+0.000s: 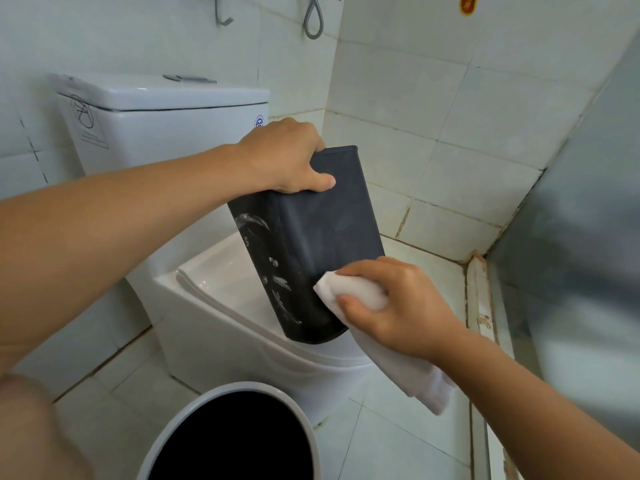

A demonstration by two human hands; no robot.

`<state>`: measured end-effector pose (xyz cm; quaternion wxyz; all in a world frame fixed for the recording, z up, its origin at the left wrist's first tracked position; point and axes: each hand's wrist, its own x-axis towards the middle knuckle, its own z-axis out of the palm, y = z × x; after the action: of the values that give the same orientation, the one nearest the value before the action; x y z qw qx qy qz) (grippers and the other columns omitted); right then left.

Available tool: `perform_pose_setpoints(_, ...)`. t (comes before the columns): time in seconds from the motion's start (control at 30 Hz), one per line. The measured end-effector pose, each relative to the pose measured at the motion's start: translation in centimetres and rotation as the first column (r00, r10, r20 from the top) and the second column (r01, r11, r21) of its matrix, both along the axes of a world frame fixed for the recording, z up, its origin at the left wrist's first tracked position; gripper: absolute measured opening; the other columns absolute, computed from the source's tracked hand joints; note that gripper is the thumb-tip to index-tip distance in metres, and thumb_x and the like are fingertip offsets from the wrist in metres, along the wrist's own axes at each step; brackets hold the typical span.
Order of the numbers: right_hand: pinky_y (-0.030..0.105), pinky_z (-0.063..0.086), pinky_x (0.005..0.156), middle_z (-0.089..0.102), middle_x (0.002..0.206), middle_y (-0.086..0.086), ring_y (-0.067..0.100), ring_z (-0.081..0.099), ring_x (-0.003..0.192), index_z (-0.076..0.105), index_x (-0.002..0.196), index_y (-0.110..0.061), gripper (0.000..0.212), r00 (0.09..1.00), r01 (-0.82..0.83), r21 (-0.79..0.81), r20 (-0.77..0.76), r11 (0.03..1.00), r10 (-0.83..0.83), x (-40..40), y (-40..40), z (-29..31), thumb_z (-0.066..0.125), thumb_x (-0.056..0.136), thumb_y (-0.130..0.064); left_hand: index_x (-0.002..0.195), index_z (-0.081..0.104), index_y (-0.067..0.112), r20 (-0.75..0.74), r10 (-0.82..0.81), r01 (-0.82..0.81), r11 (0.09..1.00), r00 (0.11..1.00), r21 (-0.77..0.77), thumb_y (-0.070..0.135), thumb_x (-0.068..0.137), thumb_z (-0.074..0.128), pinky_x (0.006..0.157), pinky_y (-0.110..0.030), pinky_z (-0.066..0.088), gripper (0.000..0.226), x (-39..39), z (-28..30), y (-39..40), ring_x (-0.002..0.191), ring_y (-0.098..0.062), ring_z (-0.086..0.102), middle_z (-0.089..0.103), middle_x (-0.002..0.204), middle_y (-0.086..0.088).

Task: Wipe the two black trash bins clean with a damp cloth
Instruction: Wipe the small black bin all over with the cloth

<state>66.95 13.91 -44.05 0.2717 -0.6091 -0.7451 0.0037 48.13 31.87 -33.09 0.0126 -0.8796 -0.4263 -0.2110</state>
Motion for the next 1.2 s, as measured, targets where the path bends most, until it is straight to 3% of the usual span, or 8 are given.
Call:
perform_pose_setpoints(0.13,0.017,0.047,0.074,0.071,0.101,-0.024,-0.004,0.065,0.093,0.072,0.116,-0.040,0.029,0.922,0.238,0.005,-0.316,0.971,-0.225,1.7,1.0,1.3,0.068,0.090,-0.051,0.086,0.070,0.022,-0.002,0.010,-0.010,1.000,1.000,0.003,0.057,0.085,0.071,0.063,-0.034,0.040,0.035,0.0,-0.1,-0.1,0.083,-0.030,0.060,0.062,0.074,-0.001)
perform_pose_setpoints(0.27,0.025,0.051,0.072,0.063,0.112,-0.013,0.008,0.063,0.094,0.060,0.133,-0.033,0.039,0.806,0.412,0.057,-0.489,0.910,-0.334,1.8,2.1,2.6,0.064,0.096,-0.047,0.083,0.068,0.023,0.003,0.017,-0.017,1.000,1.000,-0.013,0.057,0.086,0.070,0.068,-0.036,0.046,0.035,-0.3,-0.1,0.0,0.083,-0.028,0.060,0.061,0.072,0.000)
perform_pose_setpoints(0.43,0.022,0.036,0.088,0.039,0.128,-0.004,0.012,0.044,0.107,0.029,0.160,-0.023,0.074,0.885,0.274,-0.080,-0.368,0.958,-0.284,0.9,3.7,2.3,0.063,0.094,-0.027,0.084,0.068,0.026,0.004,0.016,-0.016,1.000,1.000,-0.007,0.058,0.086,0.070,0.063,-0.034,0.040,0.032,-0.1,0.0,-0.3,0.081,-0.026,0.060,0.063,0.076,0.001)
perform_pose_setpoints(0.57,0.005,0.036,0.080,0.050,0.112,-0.002,0.015,0.051,0.099,0.043,0.155,-0.023,0.079,0.967,0.195,0.054,-0.178,0.979,-0.183,2.1,3.4,1.8,0.078,0.087,-0.041,0.084,0.068,0.022,0.012,0.019,-0.019,1.000,1.000,-0.008,0.058,0.086,0.070,0.063,-0.034,0.043,0.036,-0.3,-0.1,-0.3,0.082,-0.027,0.062,0.063,0.074,-0.002)
perform_pose_setpoints(0.67,0.028,0.038,0.096,0.047,0.118,0.002,0.020,0.045,0.109,0.041,0.153,-0.037,0.079,0.964,0.251,0.132,-0.119,0.959,-0.236,2.2,3.8,0.5,0.061,0.083,-0.069,0.083,0.066,0.023,0.007,0.010,-0.010,1.000,1.000,-0.003,0.058,0.086,0.070,0.071,-0.039,0.052,0.035,0.0,0.0,-0.7,0.079,-0.026,0.060,0.062,0.074,-0.001)
perform_pose_setpoints(0.8,0.048,0.040,0.107,0.045,0.136,0.007,0.032,0.043,0.126,0.032,0.149,-0.044,0.061,0.942,0.292,0.096,-0.202,0.952,-0.269,0.5,4.3,-0.3,0.043,0.094,-0.068,0.083,0.065,0.024,0.002,0.008,-0.008,1.000,1.000,0.007,0.058,0.087,0.070,0.072,-0.039,0.052,0.035,0.2,0.2,-1.0,0.078,-0.027,0.060,0.062,0.074,-0.001)
perform_pose_setpoints(1.03,0.025,0.037,0.099,0.048,0.149,0.000,0.020,0.047,0.130,0.028,0.159,-0.019,0.077,0.902,0.331,0.209,-0.356,0.920,-0.243,-1.8,4.6,-1.1,0.065,0.097,-0.043,0.080,0.063,0.020,0.001,0.005,-0.005,1.000,1.000,0.024,0.056,0.087,0.069,0.065,-0.036,0.045,0.037,0.3,0.1,-1.1,0.073,-0.024,0.058,0.060,0.072,-0.002)
perform_pose_setpoints(1.2,0.044,0.048,0.090,0.049,0.120,0.007,0.030,0.051,0.103,0.024,0.157,-0.036,0.064,0.889,0.387,0.142,-0.320,0.911,-0.327,-3.1,4.3,-0.5,0.050,0.100,-0.053,0.085,0.066,0.016,-0.018,-0.003,0.004,0.999,1.000,0.052,0.056,0.087,0.069,0.064,-0.036,0.045,0.039,0.5,0.2,-1.2,0.077,-0.029,0.061,0.063,0.073,-0.003)
